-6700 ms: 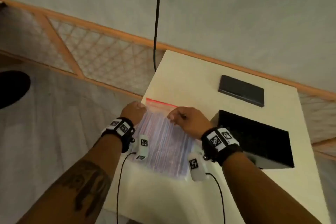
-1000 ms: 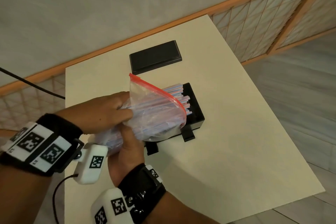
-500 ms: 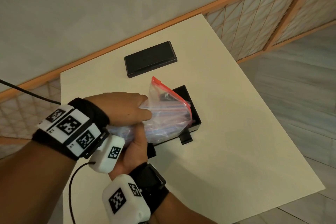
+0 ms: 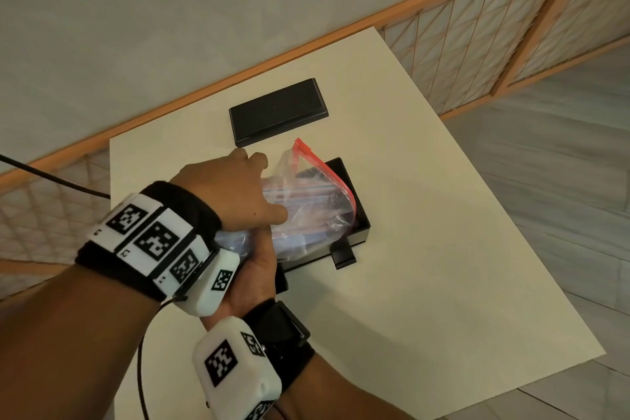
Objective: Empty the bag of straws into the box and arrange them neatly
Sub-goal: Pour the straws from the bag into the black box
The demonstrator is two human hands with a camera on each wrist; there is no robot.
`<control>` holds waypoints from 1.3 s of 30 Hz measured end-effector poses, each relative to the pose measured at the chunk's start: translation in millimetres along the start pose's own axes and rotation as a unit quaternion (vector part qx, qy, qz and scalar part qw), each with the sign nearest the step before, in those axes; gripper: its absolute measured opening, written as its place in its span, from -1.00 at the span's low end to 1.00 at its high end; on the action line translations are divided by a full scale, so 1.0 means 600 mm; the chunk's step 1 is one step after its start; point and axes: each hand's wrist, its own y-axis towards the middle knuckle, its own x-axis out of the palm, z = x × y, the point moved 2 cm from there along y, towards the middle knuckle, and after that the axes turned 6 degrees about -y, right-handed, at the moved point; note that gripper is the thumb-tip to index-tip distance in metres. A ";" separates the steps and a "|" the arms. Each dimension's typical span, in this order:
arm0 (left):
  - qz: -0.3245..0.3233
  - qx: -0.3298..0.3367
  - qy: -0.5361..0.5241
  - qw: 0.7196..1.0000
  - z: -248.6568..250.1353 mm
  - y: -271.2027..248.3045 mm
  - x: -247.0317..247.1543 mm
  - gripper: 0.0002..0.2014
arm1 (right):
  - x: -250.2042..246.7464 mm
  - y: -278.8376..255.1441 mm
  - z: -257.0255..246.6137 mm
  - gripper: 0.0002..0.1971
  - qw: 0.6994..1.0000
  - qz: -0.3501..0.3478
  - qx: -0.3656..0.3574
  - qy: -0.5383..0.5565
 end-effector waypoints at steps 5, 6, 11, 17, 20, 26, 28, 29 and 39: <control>0.035 -0.004 0.016 0.999 0.008 -0.009 -0.004 -0.14 | -0.005 -0.005 -0.004 -0.12 0.995 0.043 0.002 -0.088; 0.038 -0.005 0.017 0.999 0.007 -0.012 -0.004 -0.11 | -0.003 -0.010 -0.005 -0.05 0.990 0.053 -0.003 -0.127; 0.043 -0.003 -0.012 0.999 -0.013 -0.041 -0.018 0.12 | 0.010 -0.034 0.008 -0.15 0.979 0.019 -0.037 -0.198; 0.032 -0.015 -0.026 0.999 -0.038 -0.087 -0.031 0.21 | 0.043 -0.049 0.031 -0.16 0.979 0.005 -0.018 -0.202; 0.044 -0.021 -0.022 0.999 -0.051 -0.108 -0.034 0.16 | 0.062 -0.054 0.046 -0.19 0.977 -0.024 -0.017 -0.211; 0.064 -0.026 -0.044 0.997 -0.083 -0.146 -0.036 0.15 | 0.086 -0.063 0.073 -0.10 0.969 -0.051 0.005 -0.240; 0.073 -0.025 -0.047 0.996 -0.097 -0.157 -0.034 0.18 | 0.090 -0.065 0.080 -0.15 0.968 -0.048 0.010 -0.247; 0.077 -0.025 -0.047 0.996 -0.104 -0.163 -0.033 0.19 | 0.092 -0.065 0.084 -0.19 0.968 -0.051 0.018 -0.243; 0.116 -0.036 -0.074 0.990 -0.163 -0.211 -0.025 0.25 | 0.109 -0.074 0.155 -0.12 0.979 -0.069 0.111 -0.155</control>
